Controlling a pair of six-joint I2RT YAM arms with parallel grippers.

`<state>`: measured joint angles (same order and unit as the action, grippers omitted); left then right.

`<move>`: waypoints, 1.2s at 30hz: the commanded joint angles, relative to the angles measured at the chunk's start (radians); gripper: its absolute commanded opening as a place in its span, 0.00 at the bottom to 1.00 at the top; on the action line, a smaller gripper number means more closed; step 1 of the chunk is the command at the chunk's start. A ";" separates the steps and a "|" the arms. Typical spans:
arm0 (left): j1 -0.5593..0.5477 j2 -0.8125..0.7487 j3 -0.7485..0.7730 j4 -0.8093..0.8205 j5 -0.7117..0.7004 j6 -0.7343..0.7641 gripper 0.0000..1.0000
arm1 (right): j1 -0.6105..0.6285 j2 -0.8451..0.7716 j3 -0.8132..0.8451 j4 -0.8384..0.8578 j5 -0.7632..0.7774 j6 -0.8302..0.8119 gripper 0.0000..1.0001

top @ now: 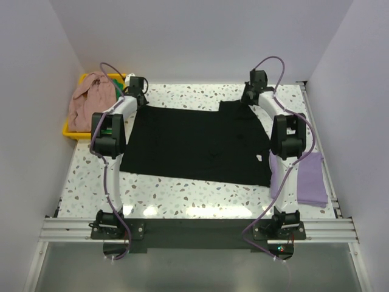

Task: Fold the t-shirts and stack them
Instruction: Fold the tshirt

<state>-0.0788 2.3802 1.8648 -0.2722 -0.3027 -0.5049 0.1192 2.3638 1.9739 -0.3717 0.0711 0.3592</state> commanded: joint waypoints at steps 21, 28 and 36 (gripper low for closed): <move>0.040 -0.222 -0.122 0.088 0.016 -0.007 0.00 | -0.049 -0.377 -0.273 0.123 -0.070 0.072 0.00; 0.053 -0.303 -0.242 0.093 0.039 -0.027 0.00 | -0.047 -0.535 -0.475 0.109 -0.067 0.089 0.00; 0.056 -0.421 -0.421 0.108 0.053 -0.066 0.00 | -0.039 -0.719 -0.704 0.111 -0.070 0.116 0.00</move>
<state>-0.0387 2.0445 1.4925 -0.2161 -0.2459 -0.5404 0.0780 1.7229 1.3243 -0.2779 -0.0002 0.4564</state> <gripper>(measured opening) 0.018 0.088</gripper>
